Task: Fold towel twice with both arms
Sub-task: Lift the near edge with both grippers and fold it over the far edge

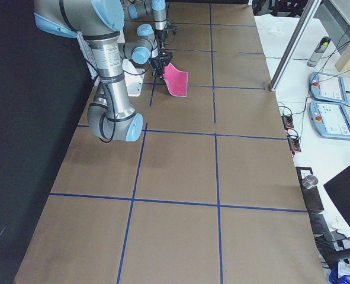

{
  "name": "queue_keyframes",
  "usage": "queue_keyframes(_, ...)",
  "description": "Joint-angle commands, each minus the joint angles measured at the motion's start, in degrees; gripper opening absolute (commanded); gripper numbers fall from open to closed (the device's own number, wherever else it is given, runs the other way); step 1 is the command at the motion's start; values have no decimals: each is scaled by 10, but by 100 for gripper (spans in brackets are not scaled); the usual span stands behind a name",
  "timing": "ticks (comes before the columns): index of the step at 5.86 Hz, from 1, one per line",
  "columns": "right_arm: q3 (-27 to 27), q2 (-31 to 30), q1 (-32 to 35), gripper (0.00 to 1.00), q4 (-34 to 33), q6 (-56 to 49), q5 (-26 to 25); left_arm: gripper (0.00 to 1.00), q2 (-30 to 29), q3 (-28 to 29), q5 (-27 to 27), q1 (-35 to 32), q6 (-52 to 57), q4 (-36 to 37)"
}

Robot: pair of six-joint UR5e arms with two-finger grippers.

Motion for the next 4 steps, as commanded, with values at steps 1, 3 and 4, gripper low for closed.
queue_keyframes(1,-80,25,23,0,49,-6,-1,1,-36,70,9,-22,30,-3)
queue_keyframes(3,-141,28,48,0,112,-12,-1,2,-72,149,9,-51,48,-31)
queue_keyframes(4,-147,28,55,0,114,-13,-1,2,-79,169,9,-58,49,-40)
